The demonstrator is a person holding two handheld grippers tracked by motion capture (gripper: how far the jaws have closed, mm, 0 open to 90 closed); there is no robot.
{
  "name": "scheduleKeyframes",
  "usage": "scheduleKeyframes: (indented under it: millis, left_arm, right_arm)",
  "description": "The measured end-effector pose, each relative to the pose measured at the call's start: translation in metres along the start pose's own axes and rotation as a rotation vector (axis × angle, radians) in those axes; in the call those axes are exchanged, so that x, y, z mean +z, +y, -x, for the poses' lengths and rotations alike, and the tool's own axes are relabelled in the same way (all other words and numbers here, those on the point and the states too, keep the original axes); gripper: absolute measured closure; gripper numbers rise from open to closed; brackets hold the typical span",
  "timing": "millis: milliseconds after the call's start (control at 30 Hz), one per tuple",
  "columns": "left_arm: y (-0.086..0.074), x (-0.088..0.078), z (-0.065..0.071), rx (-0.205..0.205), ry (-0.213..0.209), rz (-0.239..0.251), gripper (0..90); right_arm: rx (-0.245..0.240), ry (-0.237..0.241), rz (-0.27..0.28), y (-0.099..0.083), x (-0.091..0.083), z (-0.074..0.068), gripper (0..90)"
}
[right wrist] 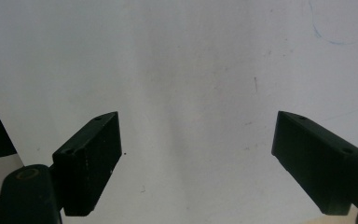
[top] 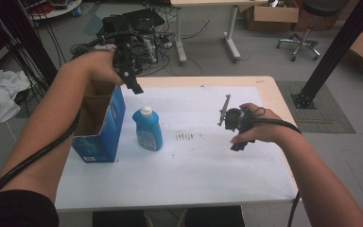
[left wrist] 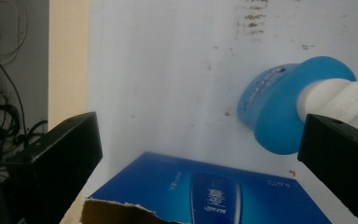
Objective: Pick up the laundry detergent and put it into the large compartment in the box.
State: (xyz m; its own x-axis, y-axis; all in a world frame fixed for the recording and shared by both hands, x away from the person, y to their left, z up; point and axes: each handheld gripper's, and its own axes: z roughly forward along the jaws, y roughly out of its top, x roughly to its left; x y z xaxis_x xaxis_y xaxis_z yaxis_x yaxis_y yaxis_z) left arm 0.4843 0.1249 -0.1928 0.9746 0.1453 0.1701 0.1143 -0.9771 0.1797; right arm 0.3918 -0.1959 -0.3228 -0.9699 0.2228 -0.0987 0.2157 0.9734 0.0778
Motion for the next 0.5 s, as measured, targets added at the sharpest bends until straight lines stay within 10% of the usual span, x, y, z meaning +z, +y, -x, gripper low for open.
scheduleKeyframes:
  millis: [500]
  left_arm:
    - [-0.010,-0.005,0.020,0.035,-0.033,0.000,0.2]
  right_arm:
    - [-0.002,-0.012,0.006,-0.001,-0.001,-0.005,15.8]
